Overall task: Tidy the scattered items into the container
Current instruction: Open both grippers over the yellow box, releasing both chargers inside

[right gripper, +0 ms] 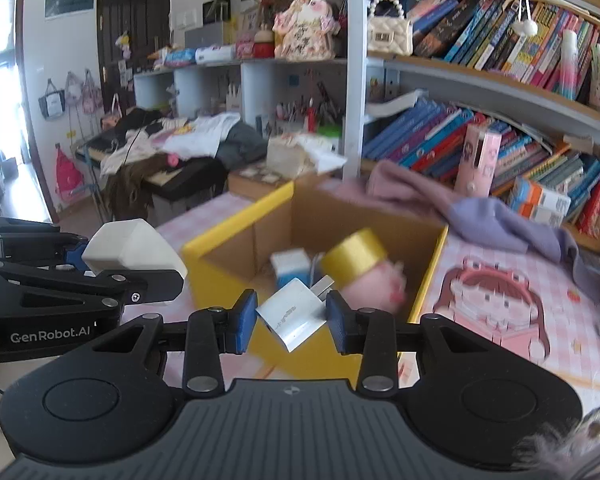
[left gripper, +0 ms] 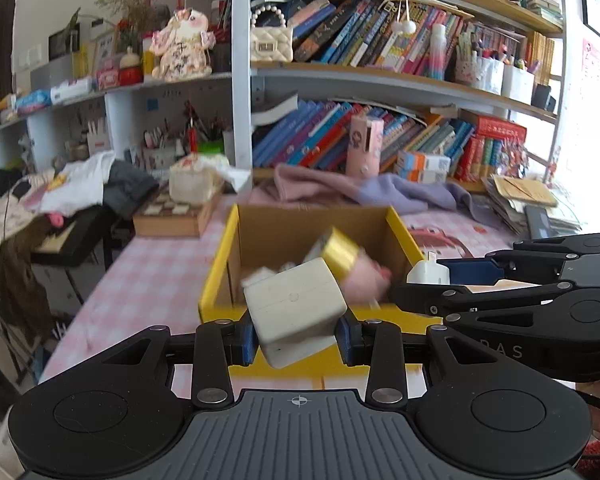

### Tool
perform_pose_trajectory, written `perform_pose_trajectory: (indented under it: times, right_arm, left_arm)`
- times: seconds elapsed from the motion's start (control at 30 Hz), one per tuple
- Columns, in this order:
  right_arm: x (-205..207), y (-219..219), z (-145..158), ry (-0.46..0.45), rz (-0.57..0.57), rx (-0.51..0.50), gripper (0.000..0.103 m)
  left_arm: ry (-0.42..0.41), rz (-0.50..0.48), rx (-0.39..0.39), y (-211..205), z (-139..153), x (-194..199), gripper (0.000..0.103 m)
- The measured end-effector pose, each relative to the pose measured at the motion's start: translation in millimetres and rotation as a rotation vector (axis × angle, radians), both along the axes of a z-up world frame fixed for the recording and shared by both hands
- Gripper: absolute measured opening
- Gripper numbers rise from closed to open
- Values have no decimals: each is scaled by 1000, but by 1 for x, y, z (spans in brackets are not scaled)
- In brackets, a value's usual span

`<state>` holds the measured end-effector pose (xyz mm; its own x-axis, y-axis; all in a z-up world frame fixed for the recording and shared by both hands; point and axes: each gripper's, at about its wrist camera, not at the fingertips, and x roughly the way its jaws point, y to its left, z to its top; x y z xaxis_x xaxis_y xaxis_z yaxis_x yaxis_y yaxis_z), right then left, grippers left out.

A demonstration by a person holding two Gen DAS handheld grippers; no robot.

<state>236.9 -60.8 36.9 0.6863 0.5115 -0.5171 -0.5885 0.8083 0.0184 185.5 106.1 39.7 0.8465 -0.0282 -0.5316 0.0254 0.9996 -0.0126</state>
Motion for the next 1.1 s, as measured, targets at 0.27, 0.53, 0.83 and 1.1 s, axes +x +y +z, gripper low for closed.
perform_pose_trajectory:
  times: [0.27,0.53,0.83,1.1]
  right_arm:
    - [69,5,-4,28,28,-15,36]
    - [131,18,-41,170,90,-77,36]
    - [155,32,-74,265,190,-188,36]
    - [161,39,-82,292,205,-205,36]
  left_arm:
    - [21,13,14,-7,-2,64,36]
    - [163,20,14,-2,-34,120,36]
    - [332,72,-66,17,-76,159,36]
    - [411,50,-89,20,-95,172,37]
